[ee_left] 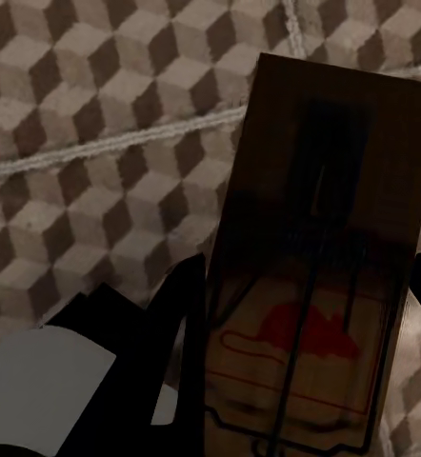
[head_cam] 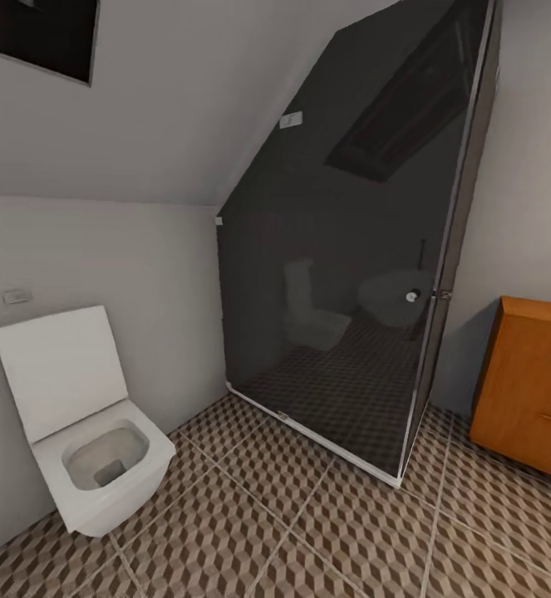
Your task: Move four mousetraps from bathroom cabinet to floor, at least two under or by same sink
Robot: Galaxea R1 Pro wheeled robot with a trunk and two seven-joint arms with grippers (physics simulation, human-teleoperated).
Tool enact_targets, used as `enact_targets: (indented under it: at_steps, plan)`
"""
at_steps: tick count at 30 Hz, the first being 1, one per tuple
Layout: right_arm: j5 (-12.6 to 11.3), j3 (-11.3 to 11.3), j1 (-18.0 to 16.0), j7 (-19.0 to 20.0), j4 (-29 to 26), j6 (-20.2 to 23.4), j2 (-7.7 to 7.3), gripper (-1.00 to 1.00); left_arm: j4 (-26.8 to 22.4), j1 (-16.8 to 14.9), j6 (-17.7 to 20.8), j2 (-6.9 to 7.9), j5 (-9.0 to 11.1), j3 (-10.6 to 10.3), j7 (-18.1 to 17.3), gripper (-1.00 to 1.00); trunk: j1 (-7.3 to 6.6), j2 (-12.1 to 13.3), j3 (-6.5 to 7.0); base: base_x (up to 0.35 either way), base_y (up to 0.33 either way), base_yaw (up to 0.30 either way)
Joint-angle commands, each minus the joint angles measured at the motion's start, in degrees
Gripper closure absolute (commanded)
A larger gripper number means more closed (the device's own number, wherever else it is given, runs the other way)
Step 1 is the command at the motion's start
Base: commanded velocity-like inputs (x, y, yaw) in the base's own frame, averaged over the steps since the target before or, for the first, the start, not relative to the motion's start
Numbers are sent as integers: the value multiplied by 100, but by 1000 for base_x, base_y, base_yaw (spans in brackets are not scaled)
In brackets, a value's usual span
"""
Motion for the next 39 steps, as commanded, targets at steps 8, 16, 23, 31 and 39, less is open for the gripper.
enact_targets:
  at_steps: [8, 16, 23, 31, 39]
  plan:
    - [-54, 49, -6, -23, 7, -25, 3, 100, -3, -3, -9, -7, 10, -54, 57, 100, -1, -3, -6, 0, 0, 284]
    - [-54, 53, -6, -30, 7, -39, -95, 100, -3, -3, -3, -10, 8, -56, 55, 100, -1, -3, -6, 0, 0, 284]
    - [-57, 57, -6, -29, 7, -48, -204, 100, -3, -3, -1, -16, 8, -57, 55, 100, -1, -3, -6, 0, 0, 284]
    - [-59, 58, -6, -29, 7, -45, -216, 100, -3, -3, 6, -25, 8, -57, 55, 100, -1, -3, -6, 0, 0, 284]
    - [-59, 58, -6, -29, 7, -45, -217, 100, -7, -3, 11, -35, 8, -57, 55, 100, -1, -3, -6, 0, 0, 284]
